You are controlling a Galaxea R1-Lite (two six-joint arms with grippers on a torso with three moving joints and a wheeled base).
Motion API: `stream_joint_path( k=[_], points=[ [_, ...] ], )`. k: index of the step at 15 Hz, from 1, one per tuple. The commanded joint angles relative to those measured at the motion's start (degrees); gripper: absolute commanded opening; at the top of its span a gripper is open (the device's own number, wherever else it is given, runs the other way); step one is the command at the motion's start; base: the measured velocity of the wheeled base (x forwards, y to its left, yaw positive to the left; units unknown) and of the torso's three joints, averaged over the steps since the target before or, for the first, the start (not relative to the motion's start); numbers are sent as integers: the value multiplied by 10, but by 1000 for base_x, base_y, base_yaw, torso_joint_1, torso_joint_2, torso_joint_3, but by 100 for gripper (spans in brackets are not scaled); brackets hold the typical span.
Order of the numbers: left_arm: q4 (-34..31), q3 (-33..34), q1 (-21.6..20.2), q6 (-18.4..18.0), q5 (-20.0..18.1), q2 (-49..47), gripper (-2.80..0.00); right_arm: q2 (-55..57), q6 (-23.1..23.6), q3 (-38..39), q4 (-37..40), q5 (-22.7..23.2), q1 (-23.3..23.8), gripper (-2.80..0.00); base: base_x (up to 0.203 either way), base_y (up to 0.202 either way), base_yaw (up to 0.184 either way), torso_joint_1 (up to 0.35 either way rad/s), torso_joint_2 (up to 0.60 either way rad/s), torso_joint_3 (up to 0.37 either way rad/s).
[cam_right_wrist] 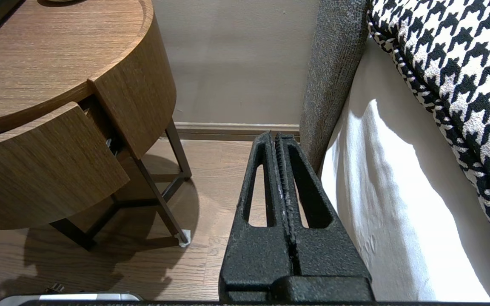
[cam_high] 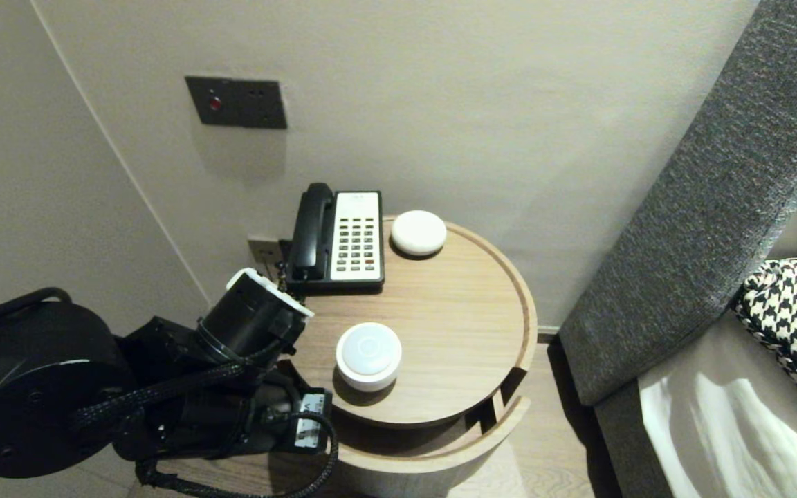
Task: Close the nightstand drawer
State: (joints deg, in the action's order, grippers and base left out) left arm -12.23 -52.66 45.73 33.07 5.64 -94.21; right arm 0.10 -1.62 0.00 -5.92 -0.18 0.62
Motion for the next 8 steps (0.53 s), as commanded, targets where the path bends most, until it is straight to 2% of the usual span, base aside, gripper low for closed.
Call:
stream_joint_path(
  k=[1,3,5,8],
  points=[
    [-8,3,0,0,0,19,-280,1,0,23,-1,0,0,-280,0,0,0,0,0,0],
    [-32,17,3,-10,-10,43,-280,1,0,23,-1,0,0,-280,0,0,0,0,0,0],
    [-74,27,10,-38,-55,64,-280,1,0,23,-1,0,0,-280,0,0,0,0,0,0],
    [-75,49,16,-41,-63,50,-280,1,0,23,-1,0,0,-280,0,0,0,0,0,0]
  ],
)
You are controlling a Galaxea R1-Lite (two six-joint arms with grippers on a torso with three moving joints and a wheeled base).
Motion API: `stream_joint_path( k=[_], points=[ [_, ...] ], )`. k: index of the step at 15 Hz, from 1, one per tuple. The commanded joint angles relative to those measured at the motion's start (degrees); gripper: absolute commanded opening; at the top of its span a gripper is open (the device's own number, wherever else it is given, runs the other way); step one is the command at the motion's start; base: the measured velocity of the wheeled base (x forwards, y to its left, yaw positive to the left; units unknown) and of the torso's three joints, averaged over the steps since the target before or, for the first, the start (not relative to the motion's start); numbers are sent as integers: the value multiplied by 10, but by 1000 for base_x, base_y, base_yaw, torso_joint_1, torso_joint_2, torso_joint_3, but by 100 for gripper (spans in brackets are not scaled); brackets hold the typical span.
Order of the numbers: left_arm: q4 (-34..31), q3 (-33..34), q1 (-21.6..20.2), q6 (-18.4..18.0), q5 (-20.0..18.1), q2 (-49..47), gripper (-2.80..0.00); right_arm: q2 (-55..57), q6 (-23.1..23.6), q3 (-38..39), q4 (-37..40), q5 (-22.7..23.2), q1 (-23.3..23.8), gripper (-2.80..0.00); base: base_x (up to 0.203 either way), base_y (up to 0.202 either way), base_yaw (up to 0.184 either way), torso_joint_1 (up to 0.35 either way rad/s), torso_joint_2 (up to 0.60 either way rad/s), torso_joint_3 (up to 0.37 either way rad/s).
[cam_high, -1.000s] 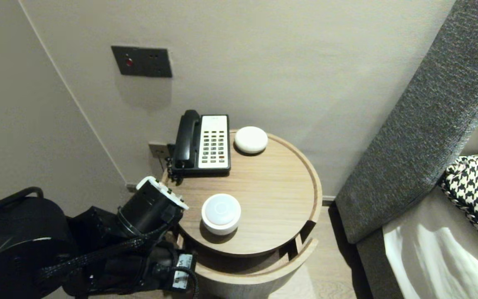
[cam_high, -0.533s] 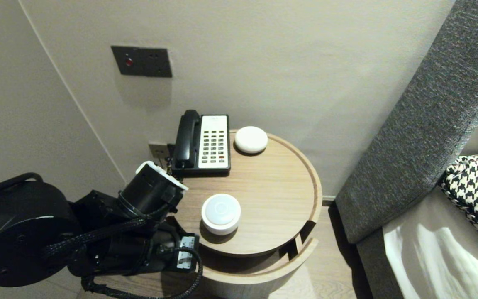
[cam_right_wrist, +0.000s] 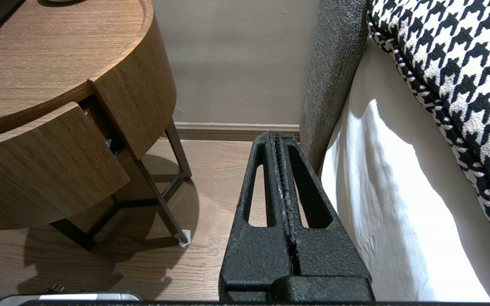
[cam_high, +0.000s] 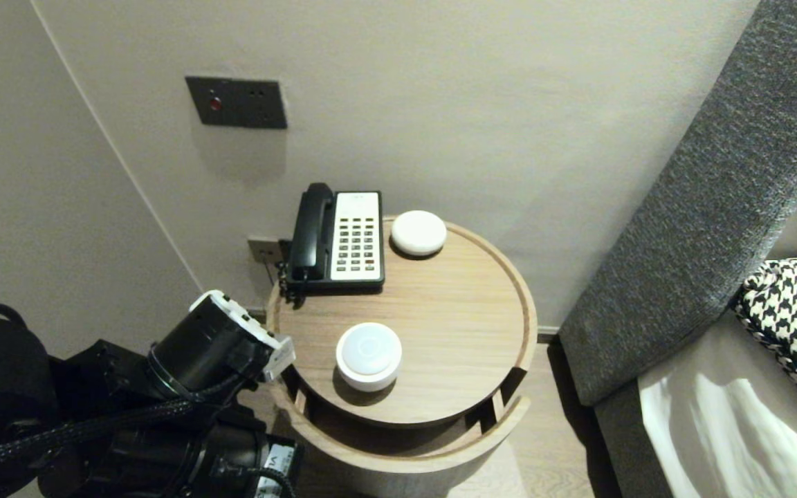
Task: Close the nightstand drawer
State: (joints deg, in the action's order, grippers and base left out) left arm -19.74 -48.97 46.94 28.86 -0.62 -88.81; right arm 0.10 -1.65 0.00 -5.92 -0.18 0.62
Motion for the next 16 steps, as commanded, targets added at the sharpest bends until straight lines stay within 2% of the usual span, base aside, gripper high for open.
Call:
stream_joint_path(
  k=[1,4,8,16],
  points=[
    [1,18,9,2,2,-18,-280,1,0,23,-1,0,0,-280,0,0,0,0,0,0],
    [21,23,12,3,7,-47,-280,1,0,23,-1,0,0,-280,0,0,0,0,0,0],
    [79,24,9,10,19,-95,-280,1,0,23,-1,0,0,-280,0,0,0,0,0,0],
    [86,-1,-34,10,22,-95,-280,1,0,23,-1,0,0,-280,0,0,0,0,0,0]
  ],
)
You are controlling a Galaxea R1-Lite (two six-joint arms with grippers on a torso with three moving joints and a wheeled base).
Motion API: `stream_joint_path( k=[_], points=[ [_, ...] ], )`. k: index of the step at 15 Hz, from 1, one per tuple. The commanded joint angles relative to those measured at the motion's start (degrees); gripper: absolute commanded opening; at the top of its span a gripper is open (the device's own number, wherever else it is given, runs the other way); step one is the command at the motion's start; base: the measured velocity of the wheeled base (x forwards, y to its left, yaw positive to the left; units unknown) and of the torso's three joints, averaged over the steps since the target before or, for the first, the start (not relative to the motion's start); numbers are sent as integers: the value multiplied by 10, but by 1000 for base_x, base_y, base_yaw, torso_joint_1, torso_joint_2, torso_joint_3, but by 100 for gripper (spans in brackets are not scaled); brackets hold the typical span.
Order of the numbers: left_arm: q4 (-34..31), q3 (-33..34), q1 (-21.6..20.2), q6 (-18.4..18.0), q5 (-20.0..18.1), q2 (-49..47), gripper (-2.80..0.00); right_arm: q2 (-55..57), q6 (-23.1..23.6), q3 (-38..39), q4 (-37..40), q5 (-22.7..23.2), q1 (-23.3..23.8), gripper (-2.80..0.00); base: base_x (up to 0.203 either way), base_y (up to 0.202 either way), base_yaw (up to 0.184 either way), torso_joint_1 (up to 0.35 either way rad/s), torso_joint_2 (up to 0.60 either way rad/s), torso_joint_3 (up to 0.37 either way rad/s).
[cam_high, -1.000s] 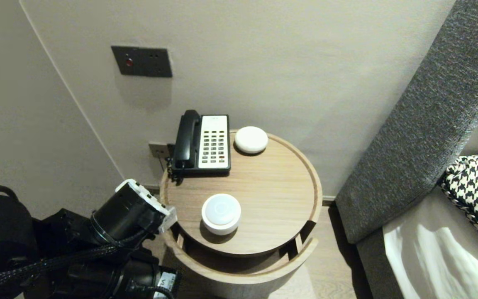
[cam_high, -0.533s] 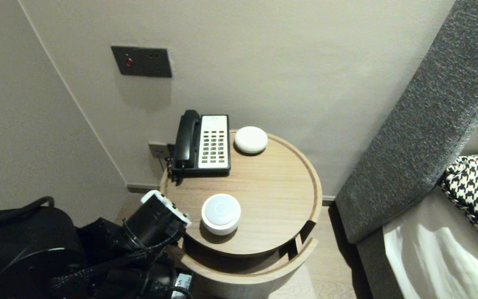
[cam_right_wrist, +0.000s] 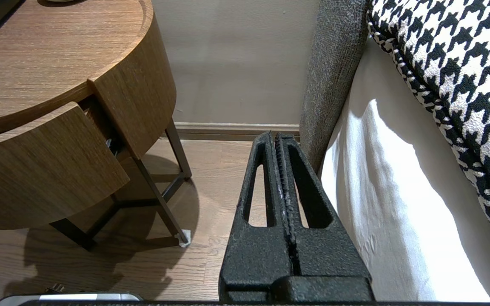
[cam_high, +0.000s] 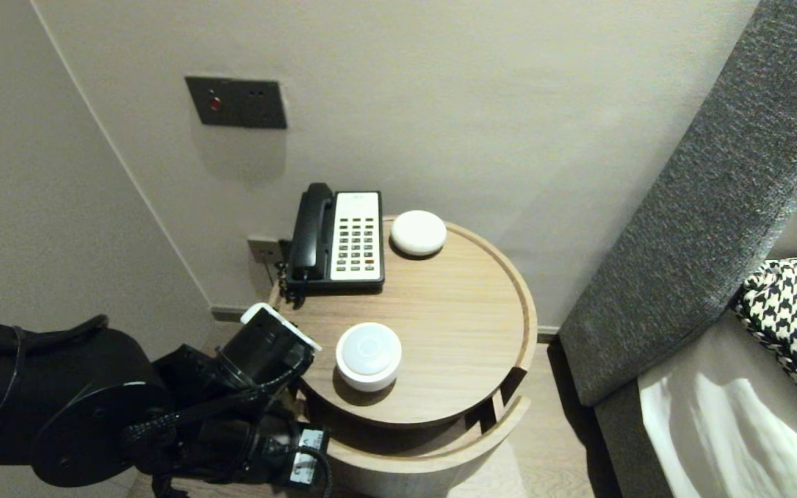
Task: Close the nightstand drawer
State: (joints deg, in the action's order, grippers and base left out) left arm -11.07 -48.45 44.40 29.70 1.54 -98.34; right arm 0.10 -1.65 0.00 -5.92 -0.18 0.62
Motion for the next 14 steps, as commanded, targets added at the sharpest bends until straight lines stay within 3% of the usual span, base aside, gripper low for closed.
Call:
stream_joint_path(
  k=[1,9,14],
  points=[
    [-1,-12,-14,2,0,1,-280,1,0,23,-1,0,0,-280,0,0,0,0,0,0],
    [-1,-53,-43,2,0,-4,-280,1,0,23,-1,0,0,-280,0,0,0,0,0,0],
    [-5,-36,-45,3,-1,11,-280,1,0,23,-1,0,0,-280,0,0,0,0,0,0]
  ],
)
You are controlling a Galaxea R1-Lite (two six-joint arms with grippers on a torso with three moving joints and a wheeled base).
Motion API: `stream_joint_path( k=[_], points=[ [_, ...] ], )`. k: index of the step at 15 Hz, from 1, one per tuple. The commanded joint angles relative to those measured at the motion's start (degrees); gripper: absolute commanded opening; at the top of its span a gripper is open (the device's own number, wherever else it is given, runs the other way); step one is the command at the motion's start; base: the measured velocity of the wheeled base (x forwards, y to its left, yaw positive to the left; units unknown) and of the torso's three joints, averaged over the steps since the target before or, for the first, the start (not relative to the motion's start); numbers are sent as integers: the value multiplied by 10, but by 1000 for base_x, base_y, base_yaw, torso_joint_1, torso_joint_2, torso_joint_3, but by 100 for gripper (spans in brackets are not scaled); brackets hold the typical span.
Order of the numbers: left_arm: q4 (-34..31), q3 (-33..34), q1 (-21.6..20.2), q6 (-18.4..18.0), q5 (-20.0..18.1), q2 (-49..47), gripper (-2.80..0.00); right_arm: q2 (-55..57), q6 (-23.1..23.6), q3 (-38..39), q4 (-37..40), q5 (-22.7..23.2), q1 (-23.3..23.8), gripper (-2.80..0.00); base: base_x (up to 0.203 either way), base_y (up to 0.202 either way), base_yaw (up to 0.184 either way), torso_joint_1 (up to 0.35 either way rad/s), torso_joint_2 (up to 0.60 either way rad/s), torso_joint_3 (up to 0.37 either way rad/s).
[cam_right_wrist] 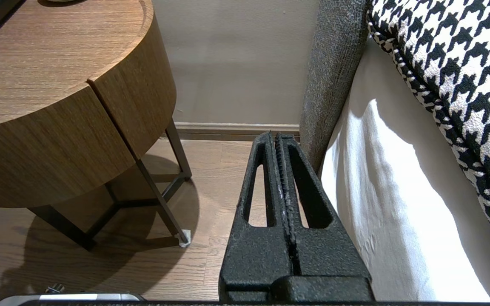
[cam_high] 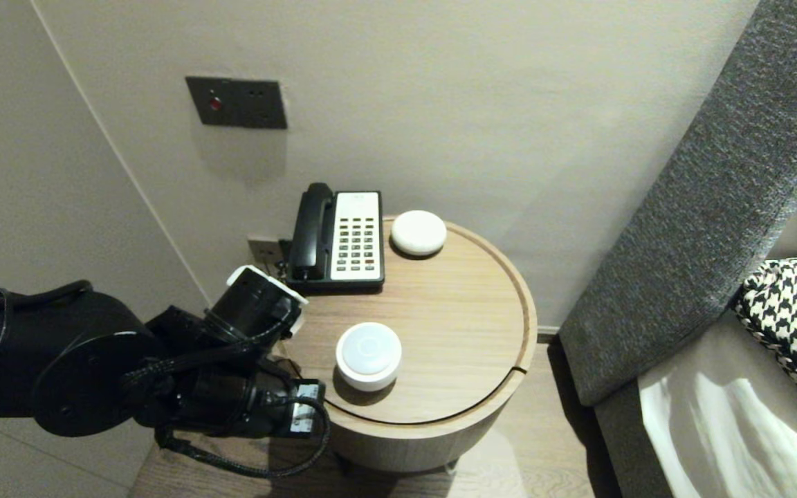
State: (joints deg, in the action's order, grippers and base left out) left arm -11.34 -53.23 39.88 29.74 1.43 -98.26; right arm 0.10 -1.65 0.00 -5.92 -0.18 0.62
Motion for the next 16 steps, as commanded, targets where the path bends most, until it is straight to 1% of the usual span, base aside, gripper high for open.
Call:
stream_joint_path(
  k=[1,2,6,7,8,9,11,14,15,16],
  points=[
    [0,23,0,1,0,18,-280,1,0,23,-1,0,0,-280,0,0,0,0,0,0],
    [0,41,1,1,0,36,-280,1,0,23,-1,0,0,-280,0,0,0,0,0,0],
    [-1,148,1,-9,0,120,-280,1,0,23,-1,0,0,-280,0,0,0,0,0,0],
    [-1,169,-3,-10,2,143,-280,1,0,23,-1,0,0,-280,0,0,0,0,0,0],
    [-3,183,-21,-12,6,163,-280,1,0,23,-1,0,0,-280,0,0,0,0,0,0],
    [-4,193,-48,-21,20,180,-280,1,0,23,-1,0,0,-280,0,0,0,0,0,0],
    [-5,197,-120,-58,46,208,-280,1,0,23,-1,0,0,-280,0,0,0,0,0,0],
    [-9,180,-250,-149,55,263,-280,1,0,23,-1,0,0,-280,0,0,0,0,0,0],
    [-15,164,-287,-172,56,294,-280,1,1,23,-1,0,0,-280,0,0,0,0,0,0],
    [-27,146,-306,-184,57,324,-280,1,0,23,-1,0,0,-280,0,0,0,0,0,0]
  ],
)
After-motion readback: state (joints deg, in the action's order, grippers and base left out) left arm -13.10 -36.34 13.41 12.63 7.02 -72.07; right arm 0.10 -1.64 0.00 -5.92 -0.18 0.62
